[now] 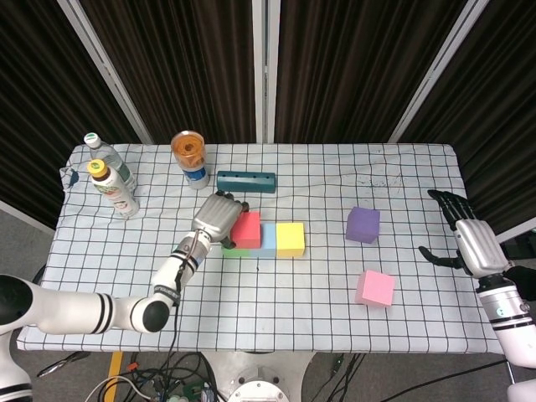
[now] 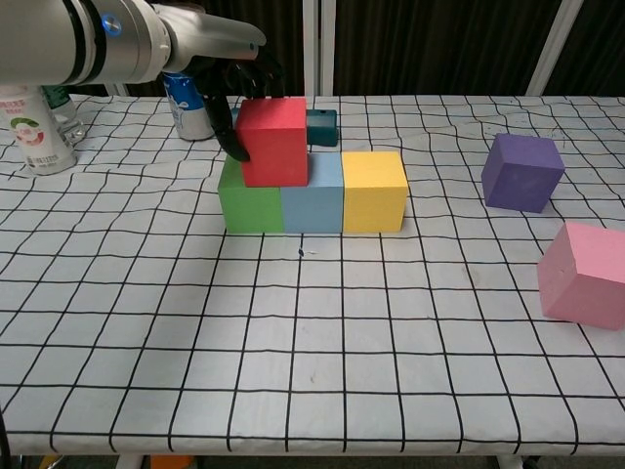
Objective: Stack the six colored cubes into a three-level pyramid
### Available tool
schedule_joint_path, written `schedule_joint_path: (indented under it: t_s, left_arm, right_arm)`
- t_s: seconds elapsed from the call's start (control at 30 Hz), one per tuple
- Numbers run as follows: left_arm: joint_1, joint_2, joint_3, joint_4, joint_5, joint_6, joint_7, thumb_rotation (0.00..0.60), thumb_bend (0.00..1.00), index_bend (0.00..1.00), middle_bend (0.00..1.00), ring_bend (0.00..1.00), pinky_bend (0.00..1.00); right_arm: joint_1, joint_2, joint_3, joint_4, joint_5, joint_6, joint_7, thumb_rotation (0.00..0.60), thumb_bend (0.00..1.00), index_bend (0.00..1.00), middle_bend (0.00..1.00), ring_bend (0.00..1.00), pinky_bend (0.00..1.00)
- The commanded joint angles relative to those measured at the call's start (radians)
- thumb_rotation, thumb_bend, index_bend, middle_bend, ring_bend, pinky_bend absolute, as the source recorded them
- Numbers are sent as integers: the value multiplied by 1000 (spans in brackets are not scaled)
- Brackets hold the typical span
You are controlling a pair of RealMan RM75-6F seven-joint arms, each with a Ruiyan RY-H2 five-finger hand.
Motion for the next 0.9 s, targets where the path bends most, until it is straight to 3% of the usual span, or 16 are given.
schedule_joint_path:
  t_s: [0.03, 0.9]
  left_arm:
    - [0, -1, -2, -2, -4, 4, 3, 600, 100, 317, 398, 242, 203]
    - [-7, -8, -5, -1, -31, 8, 32, 600, 100, 290, 397, 242, 203]
  right_arm:
    - [1, 0, 0, 1, -1, -2, 1, 600, 174, 0, 75, 0, 0]
    - [2, 1, -2, 1, 0, -7, 3, 600, 173, 0, 75, 0, 0]
